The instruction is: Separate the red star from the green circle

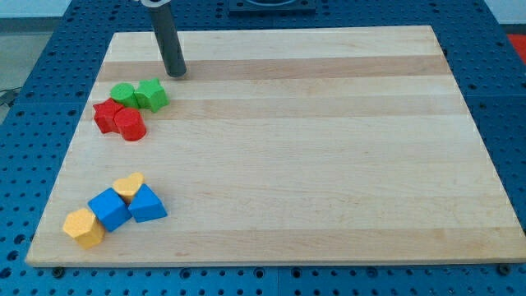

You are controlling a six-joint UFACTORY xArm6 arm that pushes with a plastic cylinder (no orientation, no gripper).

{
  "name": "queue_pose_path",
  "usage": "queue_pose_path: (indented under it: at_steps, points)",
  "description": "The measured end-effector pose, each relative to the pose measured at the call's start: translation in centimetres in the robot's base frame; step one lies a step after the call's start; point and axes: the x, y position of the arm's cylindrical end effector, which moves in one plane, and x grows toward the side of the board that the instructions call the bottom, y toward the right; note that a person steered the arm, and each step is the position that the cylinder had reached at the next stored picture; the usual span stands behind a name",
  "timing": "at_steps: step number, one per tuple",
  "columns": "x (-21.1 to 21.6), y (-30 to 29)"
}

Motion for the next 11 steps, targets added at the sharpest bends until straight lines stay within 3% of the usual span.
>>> queue_pose_path:
  at_steps: [1, 3, 4, 5, 7, 8, 11]
  points:
    - [-0.5, -10.0]
    - [-0.3, -12.8]
    - [-0.2, -12.7]
    - [6.2, -10.5]
    - [7.0, -10.0]
    - [10.3, -10.0]
    - [10.0, -6.2]
